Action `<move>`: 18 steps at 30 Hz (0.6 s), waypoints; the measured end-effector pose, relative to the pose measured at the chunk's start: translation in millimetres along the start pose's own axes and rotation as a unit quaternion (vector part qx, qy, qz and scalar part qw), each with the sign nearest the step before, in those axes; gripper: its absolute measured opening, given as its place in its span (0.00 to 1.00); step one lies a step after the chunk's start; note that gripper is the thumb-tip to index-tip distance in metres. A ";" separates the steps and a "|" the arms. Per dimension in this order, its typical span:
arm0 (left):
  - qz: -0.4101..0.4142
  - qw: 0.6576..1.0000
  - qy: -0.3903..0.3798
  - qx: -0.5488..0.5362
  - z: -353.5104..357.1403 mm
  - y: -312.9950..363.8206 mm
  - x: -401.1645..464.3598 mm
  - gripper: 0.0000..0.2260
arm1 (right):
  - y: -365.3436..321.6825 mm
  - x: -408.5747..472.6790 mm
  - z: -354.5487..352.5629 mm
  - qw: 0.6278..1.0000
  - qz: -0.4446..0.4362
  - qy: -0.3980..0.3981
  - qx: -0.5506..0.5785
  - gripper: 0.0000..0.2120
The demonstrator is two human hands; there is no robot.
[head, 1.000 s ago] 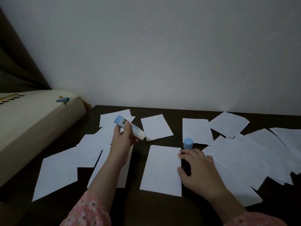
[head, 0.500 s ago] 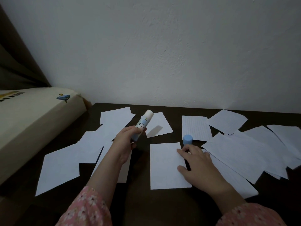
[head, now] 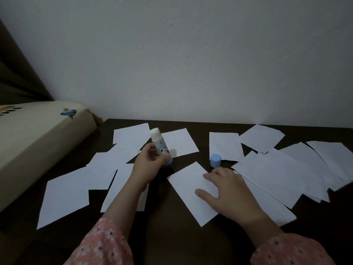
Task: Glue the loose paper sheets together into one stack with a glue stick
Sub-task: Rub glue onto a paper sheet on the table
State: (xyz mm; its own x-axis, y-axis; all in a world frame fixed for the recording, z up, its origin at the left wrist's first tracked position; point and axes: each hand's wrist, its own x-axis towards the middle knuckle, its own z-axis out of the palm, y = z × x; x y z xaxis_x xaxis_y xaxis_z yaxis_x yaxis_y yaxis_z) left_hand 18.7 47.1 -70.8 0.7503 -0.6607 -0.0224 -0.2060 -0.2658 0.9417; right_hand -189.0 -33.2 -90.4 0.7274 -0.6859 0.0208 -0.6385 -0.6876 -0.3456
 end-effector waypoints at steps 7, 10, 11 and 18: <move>0.045 0.987 0.052 0.142 3.4 -5.4 3.4 0.24 | -1.9 0.5 2.7 0.999 -0.021 -0.029 -0.012 0.29; 0.045 0.987 0.050 0.143 4.7 -6.4 5.2 0.24 | -2.0 3.2 4.7 0.999 -0.039 -0.035 -0.013 0.27; 0.042 0.988 0.048 0.141 4.9 -7.1 6.5 0.24 | -1.5 4.3 5.4 0.998 -0.046 -0.035 -0.013 0.27; 0.066 0.986 0.095 0.118 0.5 -14.3 8.8 0.33 | 4.8 0.6 4.2 0.997 -0.070 -0.024 0.008 0.25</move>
State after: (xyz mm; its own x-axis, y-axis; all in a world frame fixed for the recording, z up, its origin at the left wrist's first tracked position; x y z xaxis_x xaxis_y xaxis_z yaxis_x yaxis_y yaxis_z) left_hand 28.0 44.7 -84.6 0.8062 -0.5636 0.1797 -0.4341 -0.3573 0.8270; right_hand -190.6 -35.9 -96.0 0.8206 -0.5709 0.0248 -0.5261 -0.7717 -0.3574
